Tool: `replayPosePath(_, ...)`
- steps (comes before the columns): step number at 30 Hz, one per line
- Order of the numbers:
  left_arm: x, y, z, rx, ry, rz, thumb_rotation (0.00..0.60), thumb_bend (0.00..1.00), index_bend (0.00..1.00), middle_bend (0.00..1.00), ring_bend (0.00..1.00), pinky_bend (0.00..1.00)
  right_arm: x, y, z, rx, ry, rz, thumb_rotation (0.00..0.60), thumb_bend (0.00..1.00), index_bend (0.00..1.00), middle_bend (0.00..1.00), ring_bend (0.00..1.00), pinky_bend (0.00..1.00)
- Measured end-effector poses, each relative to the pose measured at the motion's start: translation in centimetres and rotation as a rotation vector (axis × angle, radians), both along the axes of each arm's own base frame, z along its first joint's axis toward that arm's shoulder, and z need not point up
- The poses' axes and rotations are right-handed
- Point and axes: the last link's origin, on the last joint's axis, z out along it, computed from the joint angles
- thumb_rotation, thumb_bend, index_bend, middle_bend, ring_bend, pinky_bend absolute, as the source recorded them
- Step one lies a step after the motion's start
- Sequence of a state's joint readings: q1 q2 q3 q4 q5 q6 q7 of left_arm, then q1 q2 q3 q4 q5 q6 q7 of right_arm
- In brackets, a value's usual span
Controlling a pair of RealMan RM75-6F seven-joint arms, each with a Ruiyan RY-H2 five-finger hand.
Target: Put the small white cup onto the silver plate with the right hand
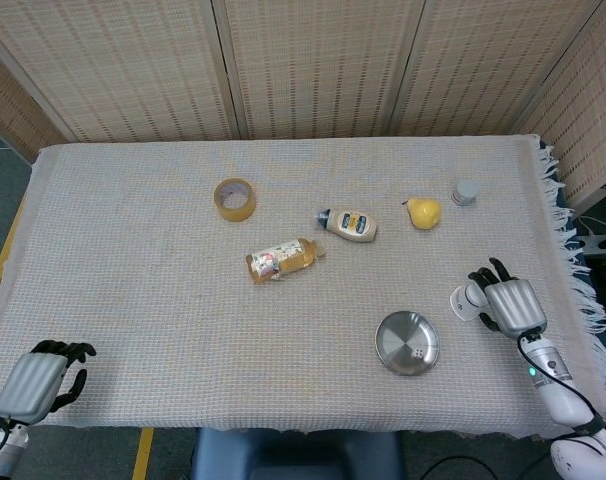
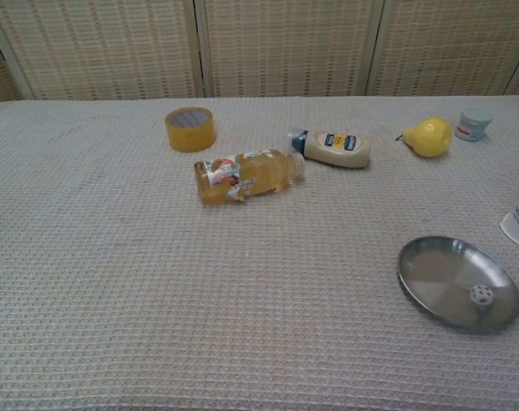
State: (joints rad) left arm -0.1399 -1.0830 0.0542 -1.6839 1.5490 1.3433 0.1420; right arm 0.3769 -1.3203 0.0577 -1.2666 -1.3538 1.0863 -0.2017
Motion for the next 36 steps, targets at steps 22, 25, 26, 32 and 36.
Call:
replayPosePath(22, 0.0, 0.1, -0.3, -0.014, -0.003, -0.003, 0.6, 0.51, 0.38, 0.44, 0.37, 0.3, -0.6, -0.6, -0.9, -0.045, -0.078, 0.031, 0.6, 0.15, 0.46, 0.39, 0.32, 0.72)
replayPosePath(25, 0.0, 0.1, -0.3, -0.014, -0.002, -0.002, 0.6, 0.51, 0.38, 0.44, 0.37, 0.3, -0.6, -0.6, -0.8, -0.063, -0.081, 0.049, 0.6, 0.15, 0.54, 0.44, 0.37, 0.74)
replayPosePath(26, 0.0, 0.1, -0.3, -0.014, -0.001, -0.002, 0.6, 0.51, 0.38, 0.44, 0.37, 0.3, -0.6, -0.6, -0.7, -0.066, -0.081, 0.051, 0.6, 0.15, 0.55, 0.44, 0.38, 0.74)
replayPosePath(32, 0.0, 0.0, -0.3, -0.018, 0.005, 0.003, 0.6, 0.51, 0.38, 0.44, 0.37, 0.3, -0.4, -0.6, -0.5, -0.079, -0.103, 0.064, 0.6, 0.15, 0.55, 0.44, 0.39, 0.75)
replayPosePath(36, 0.0, 0.0, -0.3, -0.019, 0.008, 0.007, 0.6, 0.51, 0.38, 0.44, 0.37, 0.3, 0.6, -0.4, -0.3, -0.079, -0.143, 0.094, 0.6, 0.15, 0.55, 0.44, 0.39, 0.75)
